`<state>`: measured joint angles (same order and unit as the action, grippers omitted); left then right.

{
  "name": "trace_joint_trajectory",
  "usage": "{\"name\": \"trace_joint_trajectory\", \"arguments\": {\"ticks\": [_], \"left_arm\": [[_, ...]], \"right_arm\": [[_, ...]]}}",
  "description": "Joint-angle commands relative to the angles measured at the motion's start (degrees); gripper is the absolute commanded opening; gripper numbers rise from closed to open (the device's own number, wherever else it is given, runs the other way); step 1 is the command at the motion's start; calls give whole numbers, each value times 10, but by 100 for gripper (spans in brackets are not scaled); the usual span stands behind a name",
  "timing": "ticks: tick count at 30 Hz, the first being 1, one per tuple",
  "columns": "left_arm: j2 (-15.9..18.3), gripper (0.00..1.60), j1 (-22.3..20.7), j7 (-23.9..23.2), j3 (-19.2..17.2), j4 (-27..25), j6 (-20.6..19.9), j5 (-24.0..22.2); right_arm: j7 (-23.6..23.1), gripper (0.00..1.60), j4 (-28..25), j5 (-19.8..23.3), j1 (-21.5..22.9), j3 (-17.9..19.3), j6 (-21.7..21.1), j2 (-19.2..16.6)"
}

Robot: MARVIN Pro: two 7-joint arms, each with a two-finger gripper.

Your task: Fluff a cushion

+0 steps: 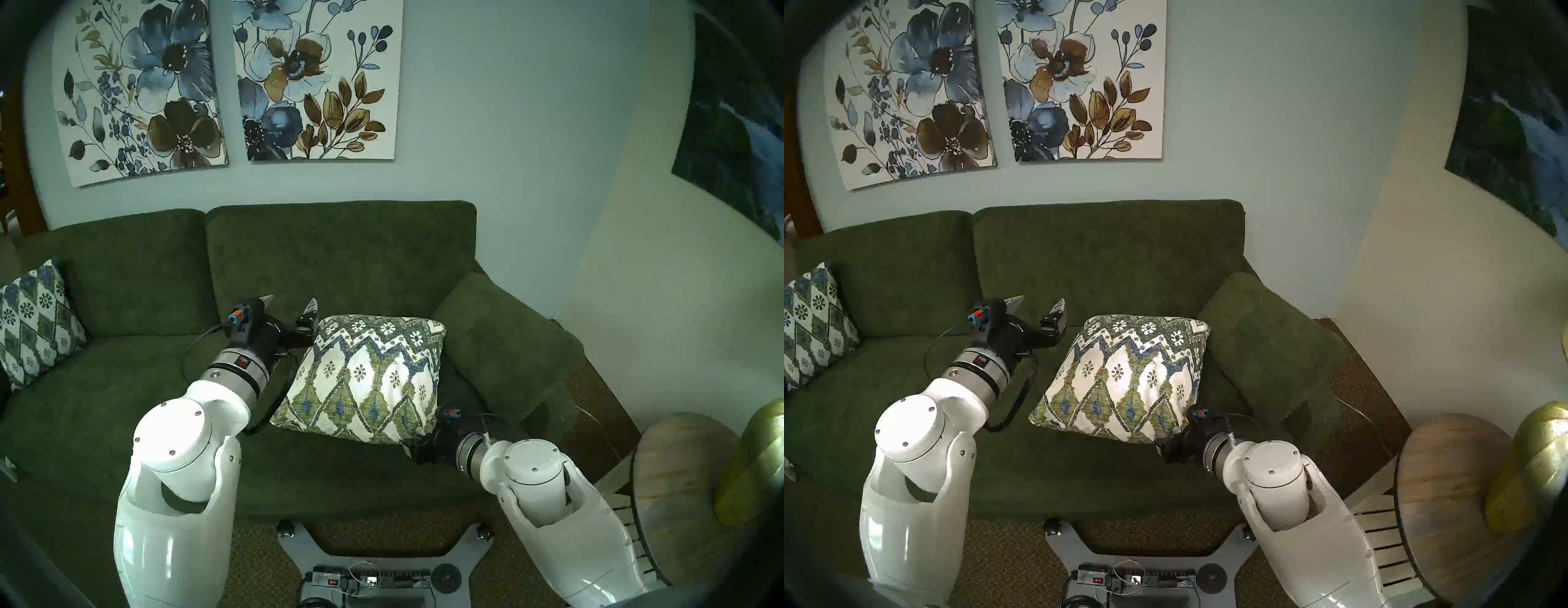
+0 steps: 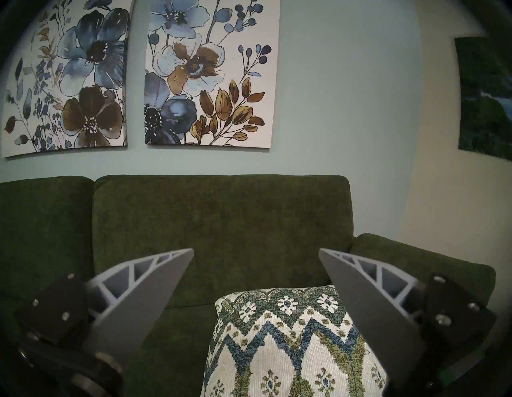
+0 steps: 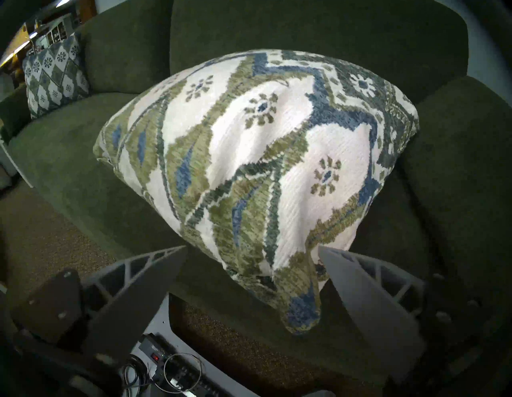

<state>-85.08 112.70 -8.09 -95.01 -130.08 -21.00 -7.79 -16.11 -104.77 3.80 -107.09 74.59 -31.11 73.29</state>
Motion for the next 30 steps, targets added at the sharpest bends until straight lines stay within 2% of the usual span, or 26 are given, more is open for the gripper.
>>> {"name": "trace_joint_trajectory", "arguments": {"ticks": [1, 7, 13, 19, 24, 30], "left_arm": [[-1, 160, -2, 0, 1, -7, -1, 0], [-2, 160, -2, -1, 1, -7, -1, 1], [-2, 160, -2, -2, 0, -7, -1, 2], [-4, 160, -2, -3, 0, -7, -1, 3], [-4, 160, -2, -3, 0, -7, -1, 4], [-5, 160, -2, -4, 0, -7, -1, 4]], "right_arm": [[-4, 160, 48, 4, 36, 4, 29, 10], [-7, 160, 87, -1, 72, -4, 46, 19], [-19, 160, 117, 1, 105, -1, 46, 22], [-23, 160, 199, -6, 120, -26, 74, 43], [-22, 160, 244, -9, 133, -32, 97, 50], [-18, 160, 251, -10, 139, -27, 115, 54]]}}
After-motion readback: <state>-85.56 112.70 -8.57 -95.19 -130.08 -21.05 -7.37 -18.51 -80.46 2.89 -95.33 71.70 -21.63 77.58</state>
